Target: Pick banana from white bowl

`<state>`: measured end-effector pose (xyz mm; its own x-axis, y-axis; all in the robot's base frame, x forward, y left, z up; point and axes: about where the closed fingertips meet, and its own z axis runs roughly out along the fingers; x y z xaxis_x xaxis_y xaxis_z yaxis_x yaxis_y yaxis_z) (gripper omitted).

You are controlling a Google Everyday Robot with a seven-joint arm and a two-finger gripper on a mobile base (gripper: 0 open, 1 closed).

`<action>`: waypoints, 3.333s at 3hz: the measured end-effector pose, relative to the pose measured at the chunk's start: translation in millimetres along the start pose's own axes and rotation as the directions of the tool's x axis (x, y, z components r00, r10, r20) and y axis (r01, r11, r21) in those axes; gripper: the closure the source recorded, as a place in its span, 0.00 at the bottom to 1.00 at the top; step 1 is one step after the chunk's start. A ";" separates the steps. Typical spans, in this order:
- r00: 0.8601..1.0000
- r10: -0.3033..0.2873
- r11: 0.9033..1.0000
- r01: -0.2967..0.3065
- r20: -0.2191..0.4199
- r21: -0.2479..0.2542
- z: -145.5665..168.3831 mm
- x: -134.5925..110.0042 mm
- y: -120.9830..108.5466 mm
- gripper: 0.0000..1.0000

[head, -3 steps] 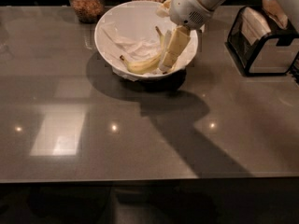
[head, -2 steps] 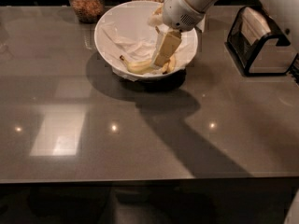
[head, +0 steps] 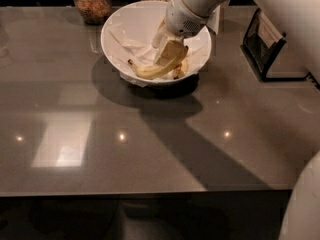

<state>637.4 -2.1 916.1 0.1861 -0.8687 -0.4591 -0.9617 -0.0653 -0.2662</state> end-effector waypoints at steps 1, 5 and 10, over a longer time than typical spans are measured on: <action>1.000 0.003 1.000 -0.004 -0.025 -0.024 13.6 4.6 -1.2 0.43; 0.991 0.032 0.996 -0.043 -0.129 -0.082 56.5 34.8 -7.2 0.46; 0.994 0.044 0.999 -0.043 -0.099 0.008 -34.0 43.6 12.9 1.00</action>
Offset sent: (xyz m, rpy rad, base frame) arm 0.0130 0.0032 -0.0401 -0.0873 0.0676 -0.0003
